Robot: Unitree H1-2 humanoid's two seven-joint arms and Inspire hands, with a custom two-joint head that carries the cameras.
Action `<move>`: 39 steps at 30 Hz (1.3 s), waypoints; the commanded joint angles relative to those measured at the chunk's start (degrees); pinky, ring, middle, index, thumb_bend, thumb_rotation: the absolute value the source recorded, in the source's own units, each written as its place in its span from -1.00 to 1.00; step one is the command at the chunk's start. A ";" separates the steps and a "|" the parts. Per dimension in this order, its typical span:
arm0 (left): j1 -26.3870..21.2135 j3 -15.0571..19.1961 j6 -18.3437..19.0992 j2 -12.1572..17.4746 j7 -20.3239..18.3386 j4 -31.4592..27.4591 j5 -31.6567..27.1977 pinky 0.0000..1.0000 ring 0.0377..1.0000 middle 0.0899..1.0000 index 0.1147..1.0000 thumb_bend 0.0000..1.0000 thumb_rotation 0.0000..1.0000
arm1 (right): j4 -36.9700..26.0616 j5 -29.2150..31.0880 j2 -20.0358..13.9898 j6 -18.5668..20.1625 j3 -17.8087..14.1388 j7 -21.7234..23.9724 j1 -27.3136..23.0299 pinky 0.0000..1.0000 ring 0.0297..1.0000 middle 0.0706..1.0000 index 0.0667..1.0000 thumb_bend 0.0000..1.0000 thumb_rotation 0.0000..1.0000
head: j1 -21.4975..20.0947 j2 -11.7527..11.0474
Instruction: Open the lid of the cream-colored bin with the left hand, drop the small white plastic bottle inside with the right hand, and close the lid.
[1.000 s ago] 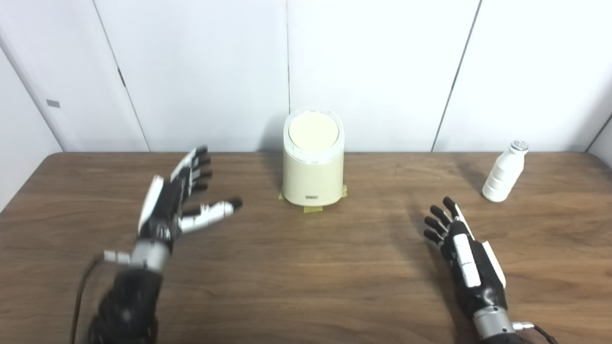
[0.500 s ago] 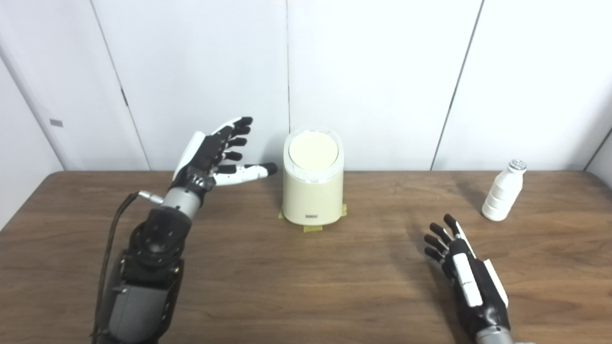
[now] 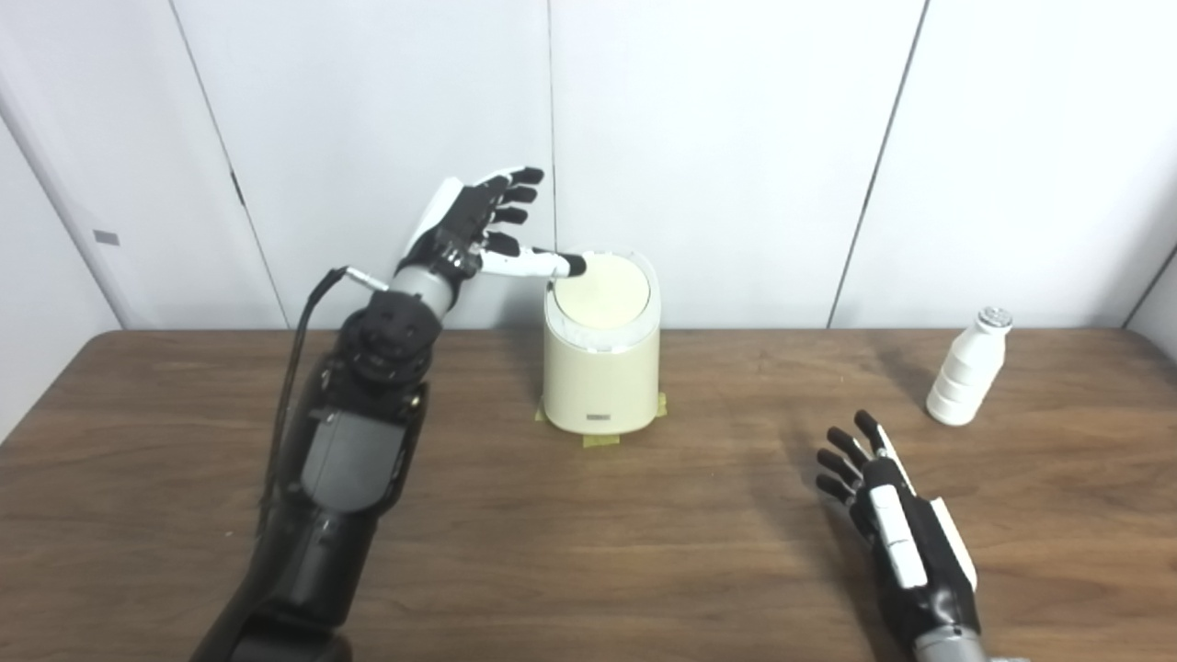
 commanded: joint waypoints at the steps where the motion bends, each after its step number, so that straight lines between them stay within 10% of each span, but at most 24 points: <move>1: -5.44 -0.30 -0.08 0.17 -0.30 1.17 2.23 0.45 0.67 0.75 0.77 0.81 -0.85 | 0.78 -0.12 1.20 -2.36 0.56 -0.43 -0.44 0.65 0.74 0.80 0.95 0.17 0.77 | -0.21 0.08; 14: -11.36 -8.03 -1.14 0.26 4.15 10.99 8.11 0.20 0.43 0.66 0.78 0.94 -1.00 | -0.67 -0.85 2.58 -1.65 0.60 -1.48 -0.87 0.64 0.73 0.80 0.94 0.16 0.78 | -1.16 0.59; 22: -10.52 -13.68 -3.43 1.69 5.23 11.96 12.49 0.37 0.62 0.70 0.69 0.97 -1.00 | -1.40 0.09 3.04 -1.34 0.44 -1.50 -1.13 0.65 0.74 0.80 0.94 0.14 0.74 | -1.66 1.13; 39: -8.65 -17.00 -3.26 3.57 2.17 10.57 12.88 0.41 0.63 0.73 0.71 0.95 -1.00 | -1.93 0.79 3.08 -1.58 0.45 -1.34 -1.17 0.62 0.72 0.79 0.94 0.19 0.72 | -2.25 2.00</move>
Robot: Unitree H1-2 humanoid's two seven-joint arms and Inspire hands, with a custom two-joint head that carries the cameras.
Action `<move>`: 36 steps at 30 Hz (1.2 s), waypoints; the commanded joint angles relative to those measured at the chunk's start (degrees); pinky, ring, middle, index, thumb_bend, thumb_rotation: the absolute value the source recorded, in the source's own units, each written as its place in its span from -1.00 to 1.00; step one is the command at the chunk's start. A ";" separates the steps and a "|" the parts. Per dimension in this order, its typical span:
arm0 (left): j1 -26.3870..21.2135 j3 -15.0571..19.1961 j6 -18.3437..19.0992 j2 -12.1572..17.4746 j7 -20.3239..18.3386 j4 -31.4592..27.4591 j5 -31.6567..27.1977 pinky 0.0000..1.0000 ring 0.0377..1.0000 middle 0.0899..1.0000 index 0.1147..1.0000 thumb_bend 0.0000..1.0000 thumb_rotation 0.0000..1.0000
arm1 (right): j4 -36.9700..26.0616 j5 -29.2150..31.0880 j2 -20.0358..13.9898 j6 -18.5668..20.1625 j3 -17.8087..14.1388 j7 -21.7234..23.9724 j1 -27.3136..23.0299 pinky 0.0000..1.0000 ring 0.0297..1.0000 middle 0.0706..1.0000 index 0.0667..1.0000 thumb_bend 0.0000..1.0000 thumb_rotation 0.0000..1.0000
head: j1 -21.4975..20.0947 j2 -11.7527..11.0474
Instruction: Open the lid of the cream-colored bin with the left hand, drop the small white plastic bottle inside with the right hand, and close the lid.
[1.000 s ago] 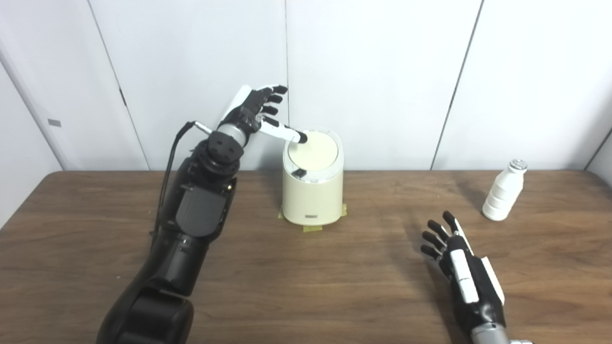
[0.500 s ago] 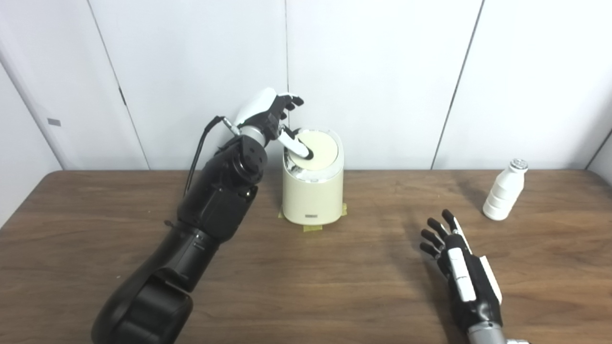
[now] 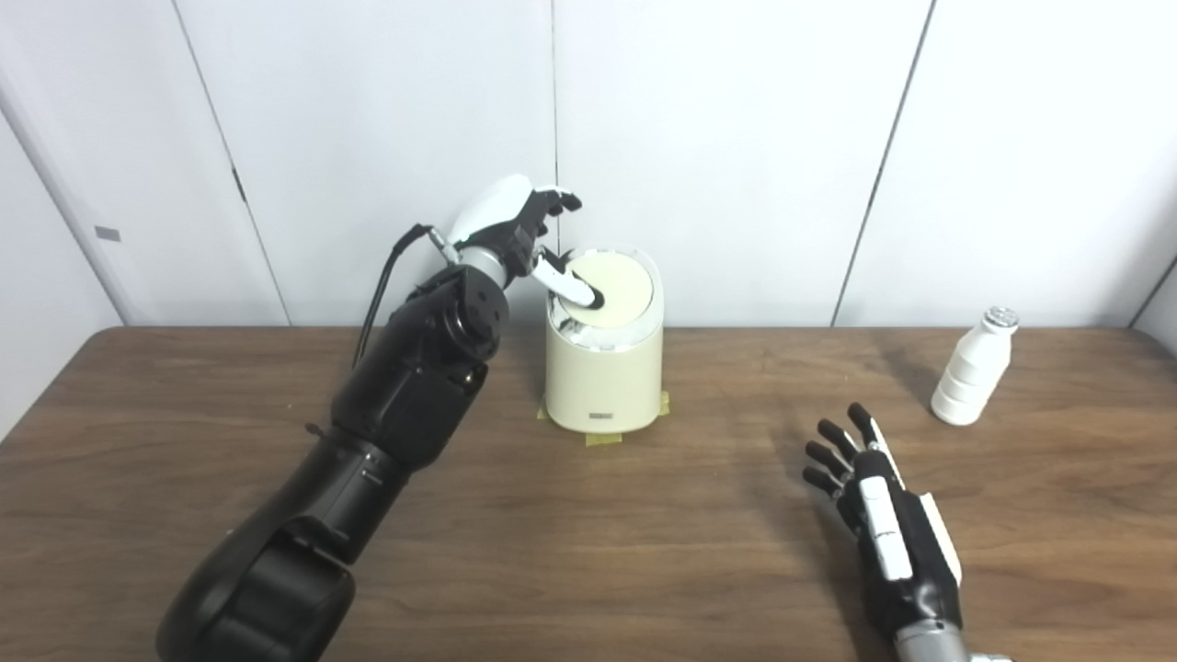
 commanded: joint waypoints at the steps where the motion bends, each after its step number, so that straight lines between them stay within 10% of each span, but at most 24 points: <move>1: -1.94 -0.79 -2.12 1.14 0.28 -1.07 1.75 0.41 0.63 0.73 0.71 0.94 -1.00 | -1.56 0.71 0.57 -1.33 0.32 0.15 -0.72 0.62 0.73 0.79 0.94 0.19 0.71 | -0.14 0.13; 22: -2.39 -7.54 -5.27 2.37 -1.29 0.58 9.44 0.32 0.61 0.73 0.75 1.00 -1.00 | -2.43 -0.54 1.16 -0.09 0.93 -1.31 -0.83 0.63 0.72 0.78 0.94 0.16 0.72 | -1.04 0.79; 31: -1.20 0.77 1.00 1.35 -5.37 -8.50 3.39 0.21 0.43 0.63 0.71 0.89 -1.00 | -2.39 -0.42 0.74 -0.19 0.96 -1.08 -0.85 0.63 0.73 0.79 0.94 0.14 0.75 | -1.29 1.05; 36: 3.26 11.80 1.65 -3.12 -8.13 -17.21 -0.24 0.25 0.50 0.59 0.71 0.56 -0.79 | -2.82 -0.46 0.62 0.03 0.93 -1.09 -0.61 0.63 0.73 0.78 0.94 0.15 0.75 | -1.40 1.16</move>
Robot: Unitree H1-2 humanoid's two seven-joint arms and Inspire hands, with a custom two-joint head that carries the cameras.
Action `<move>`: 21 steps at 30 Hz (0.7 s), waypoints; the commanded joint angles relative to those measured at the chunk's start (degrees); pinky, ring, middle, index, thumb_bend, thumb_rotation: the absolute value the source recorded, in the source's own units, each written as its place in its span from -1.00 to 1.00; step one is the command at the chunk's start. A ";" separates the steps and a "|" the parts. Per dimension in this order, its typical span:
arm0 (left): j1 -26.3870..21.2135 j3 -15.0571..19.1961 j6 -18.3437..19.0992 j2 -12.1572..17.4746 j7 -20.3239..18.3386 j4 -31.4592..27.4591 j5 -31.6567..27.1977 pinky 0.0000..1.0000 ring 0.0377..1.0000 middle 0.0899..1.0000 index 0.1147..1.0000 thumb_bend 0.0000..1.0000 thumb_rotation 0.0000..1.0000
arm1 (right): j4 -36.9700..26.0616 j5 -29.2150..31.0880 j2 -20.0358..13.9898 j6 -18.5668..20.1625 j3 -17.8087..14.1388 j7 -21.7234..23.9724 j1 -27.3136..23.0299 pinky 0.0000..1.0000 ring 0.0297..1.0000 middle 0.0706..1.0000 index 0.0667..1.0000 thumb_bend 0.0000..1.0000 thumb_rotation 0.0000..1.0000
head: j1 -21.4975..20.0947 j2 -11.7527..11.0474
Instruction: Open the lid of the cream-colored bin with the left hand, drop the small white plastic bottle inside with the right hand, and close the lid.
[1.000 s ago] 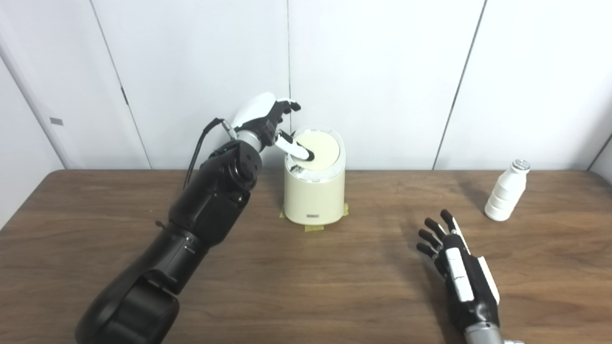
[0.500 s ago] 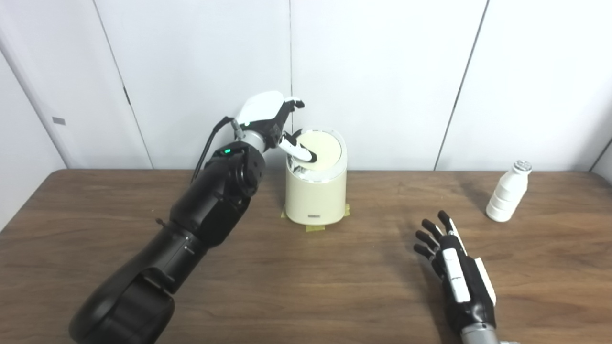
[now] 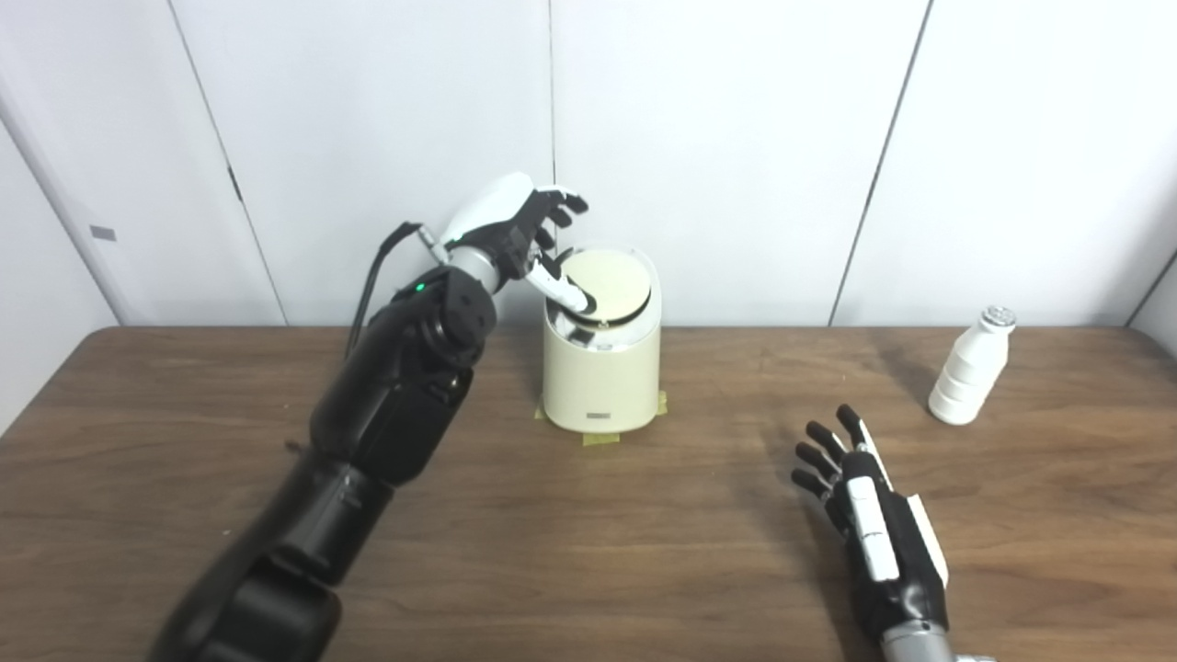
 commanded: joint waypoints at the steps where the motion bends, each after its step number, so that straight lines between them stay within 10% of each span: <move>1: -0.87 3.47 0.03 -1.39 0.69 -4.39 -1.64 0.23 0.50 0.58 0.71 0.44 -0.69 | -2.16 0.18 -0.07 -0.71 0.00 0.13 -0.90 0.63 0.73 0.79 0.94 0.16 0.75 | -0.08 0.02; 9: 8.92 10.75 -2.40 -4.46 8.01 -12.60 -10.26 0.30 0.46 0.50 0.61 -0.01 -0.51 | -2.97 0.91 -0.30 -0.34 -0.37 0.27 -0.44 0.66 0.73 0.79 0.93 0.14 0.74 | -0.36 0.68; 16: 17.83 14.99 -3.11 -5.01 8.70 -18.51 -19.58 0.53 0.61 0.65 0.70 -0.22 0.29 | -4.14 0.66 -1.11 0.88 -0.69 0.18 -0.21 0.56 0.69 0.77 0.81 0.07 0.30 | -0.33 0.85; 21: 24.10 14.99 -4.54 -4.43 9.73 -21.72 -22.48 0.61 0.65 0.69 0.74 -0.20 0.49 | -4.72 1.14 -1.70 1.68 -1.42 0.12 -0.24 0.54 0.69 0.77 0.79 0.07 0.01 | -0.19 1.01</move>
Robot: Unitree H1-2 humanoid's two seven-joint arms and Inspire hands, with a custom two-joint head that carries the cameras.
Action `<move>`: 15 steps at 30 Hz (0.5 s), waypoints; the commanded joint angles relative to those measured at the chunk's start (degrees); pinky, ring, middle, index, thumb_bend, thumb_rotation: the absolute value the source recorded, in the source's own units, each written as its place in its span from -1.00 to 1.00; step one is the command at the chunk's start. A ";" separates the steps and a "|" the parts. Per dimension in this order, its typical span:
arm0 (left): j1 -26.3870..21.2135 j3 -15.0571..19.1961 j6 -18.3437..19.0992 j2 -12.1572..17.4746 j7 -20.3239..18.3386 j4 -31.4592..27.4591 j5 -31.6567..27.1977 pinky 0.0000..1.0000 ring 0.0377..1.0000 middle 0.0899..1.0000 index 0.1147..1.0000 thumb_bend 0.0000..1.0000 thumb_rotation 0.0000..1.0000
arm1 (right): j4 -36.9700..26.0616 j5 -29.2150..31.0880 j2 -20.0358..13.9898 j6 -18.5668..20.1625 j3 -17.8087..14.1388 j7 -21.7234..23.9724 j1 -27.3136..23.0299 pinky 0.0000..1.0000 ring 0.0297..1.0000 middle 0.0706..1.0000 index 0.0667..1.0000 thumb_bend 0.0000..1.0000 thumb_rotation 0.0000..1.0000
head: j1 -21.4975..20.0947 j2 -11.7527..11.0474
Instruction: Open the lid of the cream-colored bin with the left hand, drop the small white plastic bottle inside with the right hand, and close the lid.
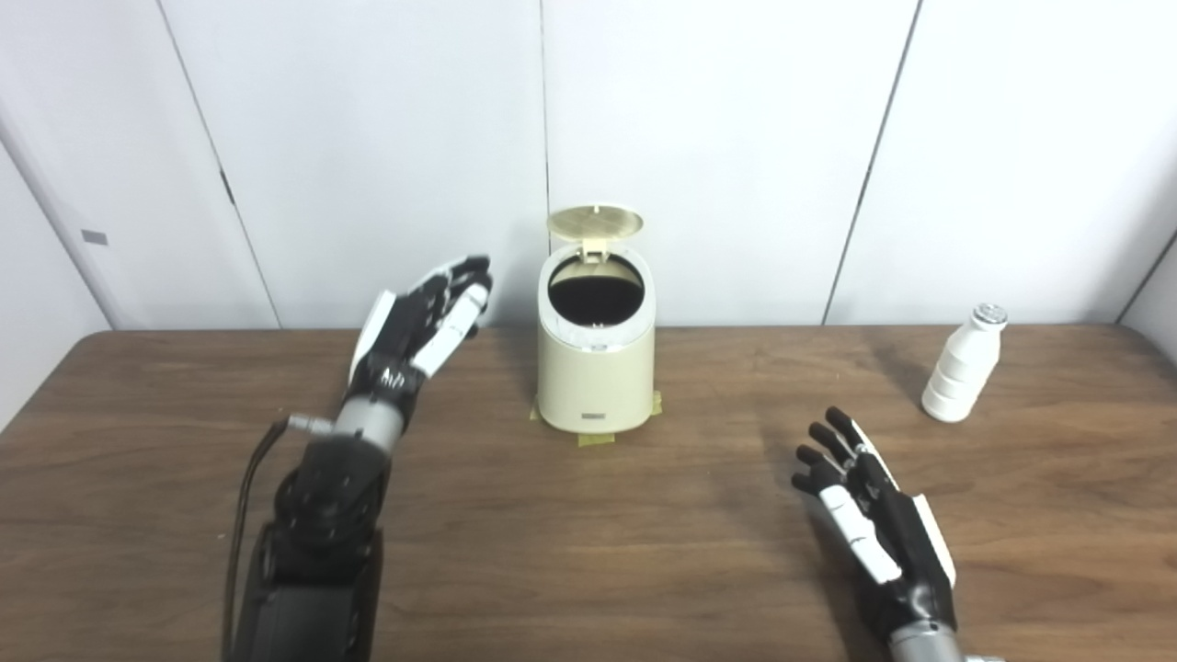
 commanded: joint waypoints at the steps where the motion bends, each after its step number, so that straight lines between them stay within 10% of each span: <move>1: 0.69 -0.36 -3.76 0.51 1.21 -3.47 -0.68 0.62 0.66 0.70 0.75 -0.23 0.51 | -2.61 0.10 -0.62 -0.37 -0.74 -0.17 -1.10 0.55 0.69 0.77 0.79 0.06 -0.04 | 0.02 0.08; 15: 13.39 -0.68 -10.75 0.54 4.19 -5.89 -2.72 0.63 0.68 0.73 0.79 -0.38 0.58 | 2.10 0.42 -4.13 -6.46 -6.33 -1.63 -3.65 0.54 0.71 0.80 0.78 0.38 -0.34 | -3.04 0.50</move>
